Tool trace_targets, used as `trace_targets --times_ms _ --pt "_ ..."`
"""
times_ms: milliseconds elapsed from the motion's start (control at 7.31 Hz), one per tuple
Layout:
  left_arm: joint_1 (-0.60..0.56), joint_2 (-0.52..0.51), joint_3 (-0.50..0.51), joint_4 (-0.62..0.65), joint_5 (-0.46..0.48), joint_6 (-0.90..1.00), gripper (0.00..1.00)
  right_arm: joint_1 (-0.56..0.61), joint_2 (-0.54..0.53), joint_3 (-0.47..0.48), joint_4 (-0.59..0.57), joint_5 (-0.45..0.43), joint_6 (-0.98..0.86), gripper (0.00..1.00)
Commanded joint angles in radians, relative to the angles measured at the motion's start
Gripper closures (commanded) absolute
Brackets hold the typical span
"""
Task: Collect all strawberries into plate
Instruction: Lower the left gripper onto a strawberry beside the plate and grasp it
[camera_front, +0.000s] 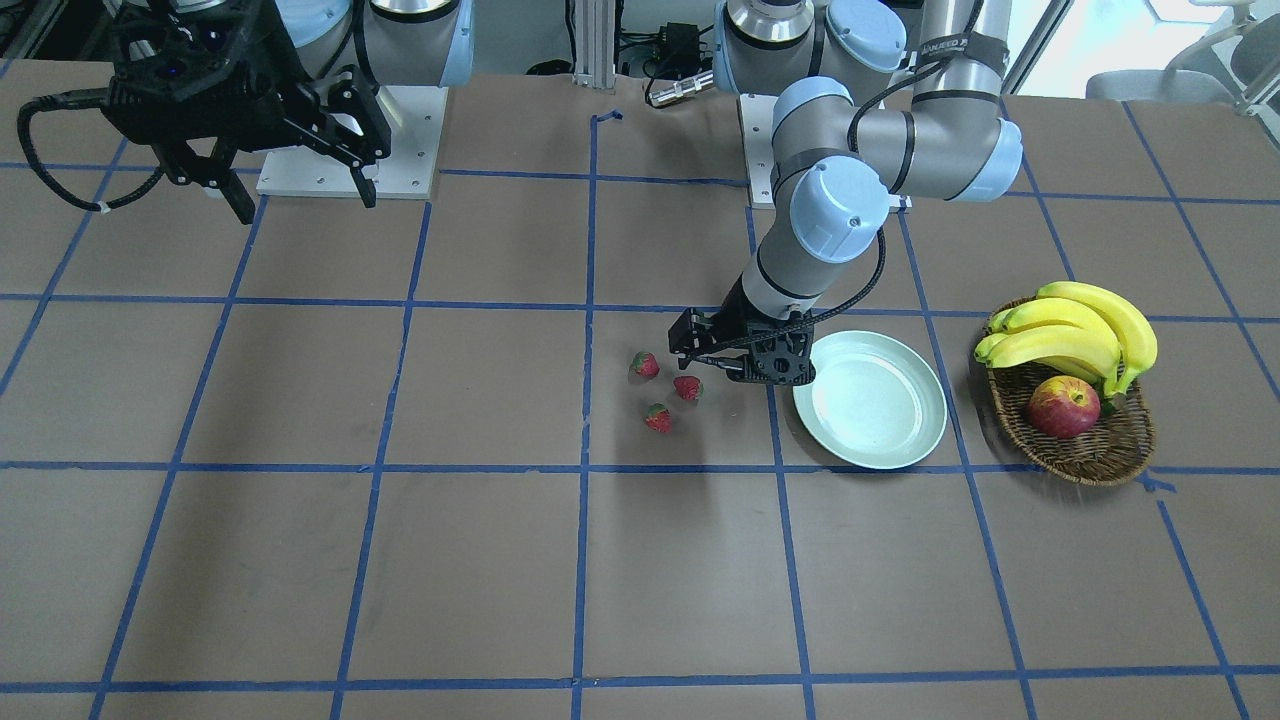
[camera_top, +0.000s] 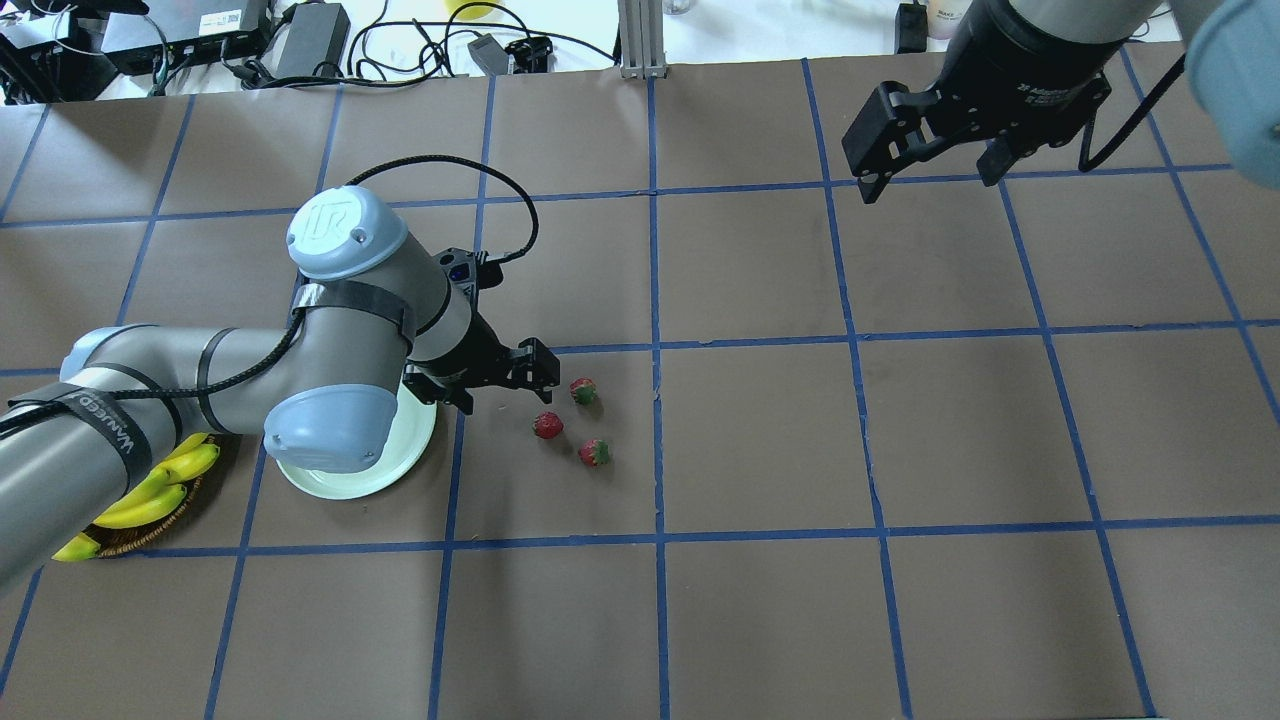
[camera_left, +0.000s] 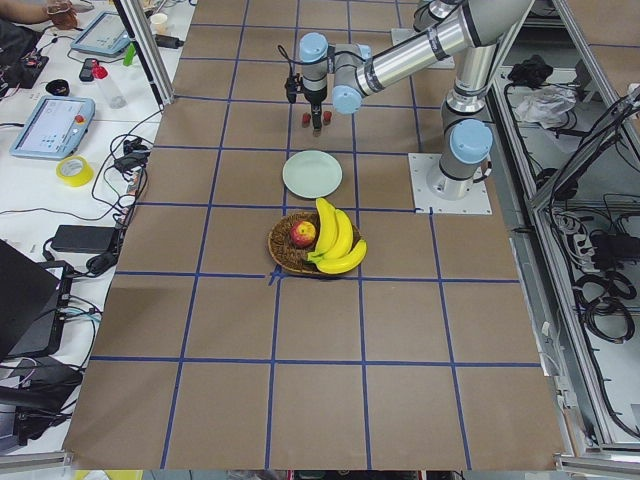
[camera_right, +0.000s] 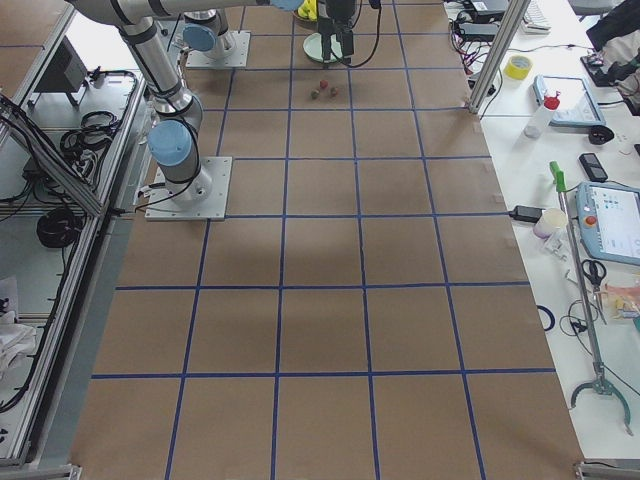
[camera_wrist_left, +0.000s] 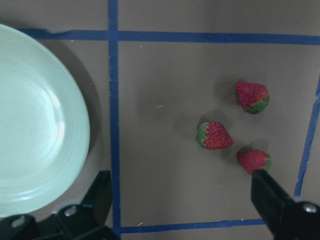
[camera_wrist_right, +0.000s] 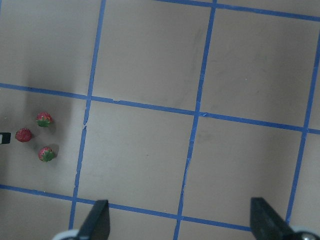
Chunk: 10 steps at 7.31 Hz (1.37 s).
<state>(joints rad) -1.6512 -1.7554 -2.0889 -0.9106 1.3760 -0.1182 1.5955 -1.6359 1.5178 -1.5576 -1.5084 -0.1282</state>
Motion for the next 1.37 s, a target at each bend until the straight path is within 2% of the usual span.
trace_targets --times_ms 0,137,273,410,547,684,820,957,1230 --pt "-0.001 -0.076 -0.008 0.042 -0.018 -0.001 0.00 0.000 -0.001 -0.015 0.036 -0.012 0.001 0.00" --pt "-0.001 -0.105 -0.010 0.073 -0.029 -0.001 0.00 0.000 -0.002 -0.016 0.046 -0.013 0.001 0.00" --pt "-0.002 -0.122 -0.010 0.078 -0.057 -0.001 0.02 0.000 -0.005 -0.028 0.110 -0.021 0.002 0.00" --pt "-0.002 -0.131 -0.010 0.078 -0.060 -0.001 0.12 -0.003 -0.007 -0.047 0.122 -0.062 0.002 0.00" --pt "-0.002 -0.134 -0.010 0.076 -0.061 0.000 0.33 0.000 -0.010 -0.053 0.135 -0.088 0.001 0.00" --pt "-0.002 -0.140 -0.010 0.072 -0.063 0.012 0.62 0.000 -0.009 -0.047 0.134 -0.082 0.001 0.00" --pt "-0.002 -0.141 -0.010 0.068 -0.061 0.011 0.97 0.001 -0.009 -0.045 0.134 -0.076 0.001 0.00" --pt "-0.002 -0.141 -0.008 0.068 -0.061 0.009 1.00 0.000 -0.009 -0.047 0.134 -0.078 0.001 0.00" --pt "-0.001 -0.125 0.012 0.068 -0.060 0.002 1.00 0.000 -0.009 -0.048 0.129 -0.078 0.001 0.00"
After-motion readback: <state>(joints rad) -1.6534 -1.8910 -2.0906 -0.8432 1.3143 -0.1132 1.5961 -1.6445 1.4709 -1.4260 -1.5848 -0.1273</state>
